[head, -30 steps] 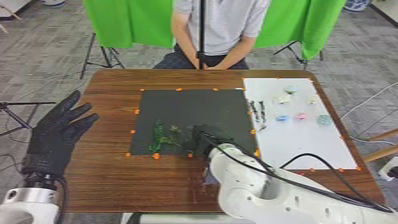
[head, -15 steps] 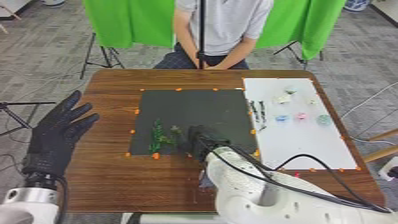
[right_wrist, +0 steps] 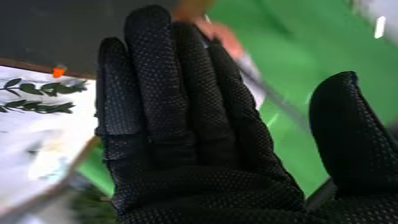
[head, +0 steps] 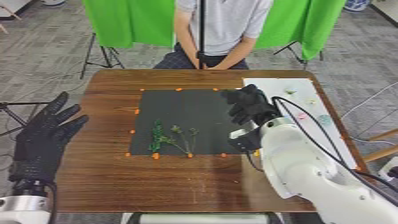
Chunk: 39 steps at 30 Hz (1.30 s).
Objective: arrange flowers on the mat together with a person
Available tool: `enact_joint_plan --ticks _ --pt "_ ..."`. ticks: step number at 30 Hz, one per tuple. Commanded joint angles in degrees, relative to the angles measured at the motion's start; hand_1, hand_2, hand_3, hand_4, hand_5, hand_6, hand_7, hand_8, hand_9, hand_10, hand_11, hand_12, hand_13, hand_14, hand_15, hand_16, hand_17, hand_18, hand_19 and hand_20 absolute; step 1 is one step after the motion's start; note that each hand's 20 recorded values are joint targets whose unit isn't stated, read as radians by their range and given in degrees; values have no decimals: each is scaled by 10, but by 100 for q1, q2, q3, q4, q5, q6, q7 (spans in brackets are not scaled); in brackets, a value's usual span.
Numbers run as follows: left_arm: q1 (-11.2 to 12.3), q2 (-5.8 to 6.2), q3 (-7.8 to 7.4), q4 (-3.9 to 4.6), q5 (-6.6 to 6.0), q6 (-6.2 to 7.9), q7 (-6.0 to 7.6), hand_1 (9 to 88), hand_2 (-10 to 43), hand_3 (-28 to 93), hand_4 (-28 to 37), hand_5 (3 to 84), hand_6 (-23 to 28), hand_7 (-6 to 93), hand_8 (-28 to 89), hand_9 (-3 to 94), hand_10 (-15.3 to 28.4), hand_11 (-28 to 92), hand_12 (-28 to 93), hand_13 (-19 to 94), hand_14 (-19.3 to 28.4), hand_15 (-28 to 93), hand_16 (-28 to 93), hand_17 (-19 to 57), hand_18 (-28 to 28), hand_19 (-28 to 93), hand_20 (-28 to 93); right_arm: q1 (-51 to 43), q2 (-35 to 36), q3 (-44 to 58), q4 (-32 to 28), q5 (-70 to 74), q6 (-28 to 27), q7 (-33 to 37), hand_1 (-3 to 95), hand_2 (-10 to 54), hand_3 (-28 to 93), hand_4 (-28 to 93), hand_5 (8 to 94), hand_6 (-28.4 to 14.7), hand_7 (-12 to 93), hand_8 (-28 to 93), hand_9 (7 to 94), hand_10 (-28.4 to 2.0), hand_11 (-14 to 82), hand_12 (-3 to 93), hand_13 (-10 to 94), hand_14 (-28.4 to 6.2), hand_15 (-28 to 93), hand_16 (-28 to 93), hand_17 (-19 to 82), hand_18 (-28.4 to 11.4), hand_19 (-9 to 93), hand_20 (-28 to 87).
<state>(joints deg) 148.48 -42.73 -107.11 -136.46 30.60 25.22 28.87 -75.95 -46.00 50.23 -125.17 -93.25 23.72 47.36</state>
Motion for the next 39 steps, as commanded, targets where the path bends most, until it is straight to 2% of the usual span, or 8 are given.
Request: enact_joint_plan --ticks 1,7,16,18,27,29,36,39 --pt "241 -312 -249 5 45 44 -3 180 68 743 -269 312 43 104 -85 292 146 184 120 199 213 439 -42 -98 185 365 142 -1457 254 1660 -70 2165 1212 -1650 217 124 667 -203 594 -49 126 -118 639 -220 165 142 580 -222 514 98 294 -280 798 -89" --pt "129 -393 -144 81 93 6 -65 164 65 741 -281 314 41 102 -85 295 144 177 122 200 213 443 -42 -99 187 358 144 -2067 250 2241 -65 4152 1882 -3195 198 121 694 -220 558 -44 133 -120 592 -215 166 140 520 -231 500 90 218 -283 690 -19" --pt "298 -516 -247 91 135 -101 -9 159 63 742 -282 312 31 94 -83 292 130 153 126 208 217 463 -36 -99 192 353 147 -2422 238 2586 -124 4650 1769 -3626 185 111 718 -228 547 -39 132 -120 570 -212 158 138 494 -231 483 91 185 -284 637 14" --pt "326 -398 -231 92 45 -63 82 158 63 743 -283 312 31 93 -83 294 129 149 127 207 215 444 -43 -99 193 350 147 -2405 243 2595 -125 4604 1689 -3604 184 110 720 -229 544 -37 130 -120 568 -211 157 138 494 -231 482 91 183 -284 632 21" --pt "271 -299 -154 133 -45 -80 90 160 63 747 -283 313 31 91 -82 293 129 143 131 203 211 407 -38 -96 196 347 145 -3107 235 3224 -126 4934 905 -3950 187 91 732 -228 543 -32 128 -118 562 -205 149 137 489 -233 466 94 174 -284 610 48" --pt "368 -156 -141 134 -196 -12 275 162 62 750 -283 313 31 91 -81 292 129 143 132 203 210 404 -36 -96 198 348 144 -3182 213 3321 -104 4987 750 -3974 186 89 735 -228 542 -31 129 -118 561 -204 147 137 488 -234 460 95 172 -284 603 54" --pt "387 93 -19 168 -393 70 516 166 64 752 -283 312 32 92 -80 288 130 144 134 200 209 397 -31 -96 201 350 142 -3272 250 3396 -133 4985 730 -3940 185 84 741 -229 540 -28 128 -118 560 -204 142 137 486 -234 451 100 170 -284 589 75" --pt "384 48 -11 171 -359 58 460 168 63 754 -283 311 33 90 -80 286 131 145 134 200 209 395 -30 -96 201 350 141 -3185 256 3337 -123 4940 767 -3872 185 82 742 -229 541 -28 128 -117 560 -203 142 137 486 -234 450 101 169 -284 586 81"
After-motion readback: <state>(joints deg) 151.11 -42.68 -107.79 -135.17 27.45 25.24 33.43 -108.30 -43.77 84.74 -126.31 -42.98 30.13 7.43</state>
